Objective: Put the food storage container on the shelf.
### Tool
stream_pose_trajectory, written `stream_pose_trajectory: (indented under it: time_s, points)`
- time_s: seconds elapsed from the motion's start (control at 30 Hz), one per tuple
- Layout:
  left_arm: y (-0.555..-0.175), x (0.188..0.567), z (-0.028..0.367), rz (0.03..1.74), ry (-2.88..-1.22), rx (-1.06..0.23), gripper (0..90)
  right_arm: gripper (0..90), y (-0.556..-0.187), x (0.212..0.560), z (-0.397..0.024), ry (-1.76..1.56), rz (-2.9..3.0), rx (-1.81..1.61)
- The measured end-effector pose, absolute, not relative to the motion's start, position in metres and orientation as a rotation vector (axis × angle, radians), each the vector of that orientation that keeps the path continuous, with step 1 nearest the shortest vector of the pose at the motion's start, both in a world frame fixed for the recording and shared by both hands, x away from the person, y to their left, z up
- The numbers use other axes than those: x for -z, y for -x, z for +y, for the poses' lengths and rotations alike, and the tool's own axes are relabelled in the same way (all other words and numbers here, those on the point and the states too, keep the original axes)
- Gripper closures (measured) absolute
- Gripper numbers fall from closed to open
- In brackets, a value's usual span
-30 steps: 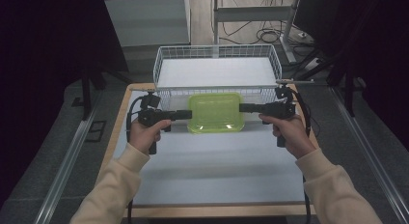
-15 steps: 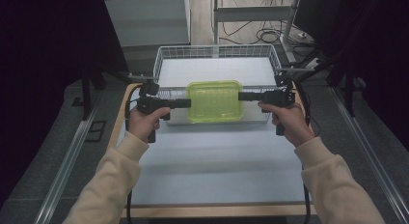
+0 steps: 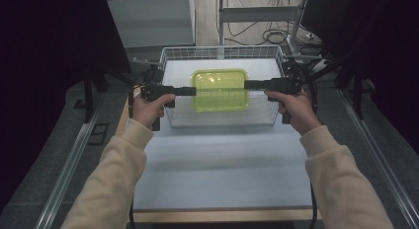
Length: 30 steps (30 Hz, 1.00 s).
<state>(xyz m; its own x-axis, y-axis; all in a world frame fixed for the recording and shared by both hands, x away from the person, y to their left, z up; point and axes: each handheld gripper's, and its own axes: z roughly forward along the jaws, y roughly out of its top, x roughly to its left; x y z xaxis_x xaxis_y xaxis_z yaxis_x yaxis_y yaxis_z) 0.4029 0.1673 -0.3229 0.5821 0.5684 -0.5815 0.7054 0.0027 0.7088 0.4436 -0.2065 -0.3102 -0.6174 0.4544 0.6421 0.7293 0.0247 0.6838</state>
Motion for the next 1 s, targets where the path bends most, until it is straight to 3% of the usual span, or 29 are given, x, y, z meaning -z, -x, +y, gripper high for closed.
stream_pose_trajectory:
  time_s: [1.0]
  points:
    - [-0.477, 0.319, 0.172, 1.130, -1.640, 0.200, 81.4, 81.6, -0.517, 0.304, -0.200, 1.343, -1.995, 1.586]
